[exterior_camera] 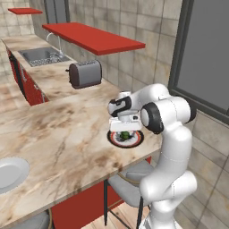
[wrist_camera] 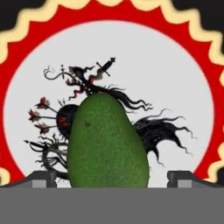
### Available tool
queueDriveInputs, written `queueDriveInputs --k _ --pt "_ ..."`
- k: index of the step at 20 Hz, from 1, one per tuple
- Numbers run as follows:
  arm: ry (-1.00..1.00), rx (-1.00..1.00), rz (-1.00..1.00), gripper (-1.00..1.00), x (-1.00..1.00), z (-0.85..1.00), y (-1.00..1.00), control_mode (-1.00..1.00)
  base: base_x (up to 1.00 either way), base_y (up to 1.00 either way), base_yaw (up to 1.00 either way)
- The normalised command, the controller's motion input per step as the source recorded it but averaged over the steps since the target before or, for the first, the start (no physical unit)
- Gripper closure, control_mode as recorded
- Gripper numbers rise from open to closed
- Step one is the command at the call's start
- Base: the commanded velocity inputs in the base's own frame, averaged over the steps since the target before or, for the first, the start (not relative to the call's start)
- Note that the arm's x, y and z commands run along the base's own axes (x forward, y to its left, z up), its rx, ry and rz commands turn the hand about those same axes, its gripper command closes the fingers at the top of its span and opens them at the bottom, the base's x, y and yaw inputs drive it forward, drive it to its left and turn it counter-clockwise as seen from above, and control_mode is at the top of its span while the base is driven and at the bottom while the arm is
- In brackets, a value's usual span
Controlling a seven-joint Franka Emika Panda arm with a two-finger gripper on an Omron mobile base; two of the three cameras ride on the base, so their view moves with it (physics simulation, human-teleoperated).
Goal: Transport the steak and avocado to the fridge. Place the steak on the rack containing meat and place the avocado on the rack containing the vegetable, ensuring meats and vegetables are on different racks.
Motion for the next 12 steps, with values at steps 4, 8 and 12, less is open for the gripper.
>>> queueDriveInputs --k 4,8,12 --pt "0.0 0.0 0.0 -1.0 0.0 -0.09 0.0 -1.0 0.0 0.0 0.0" --pt "0.0 0.0 0.0 -1.0 0.0 -0.13 0.04 -1.0 0.0 0.0 0.0" --pt "0.0 0.0 0.0 -1.0 0.0 -0.17 0.09 -1.0 0.0 0.0 0.0"
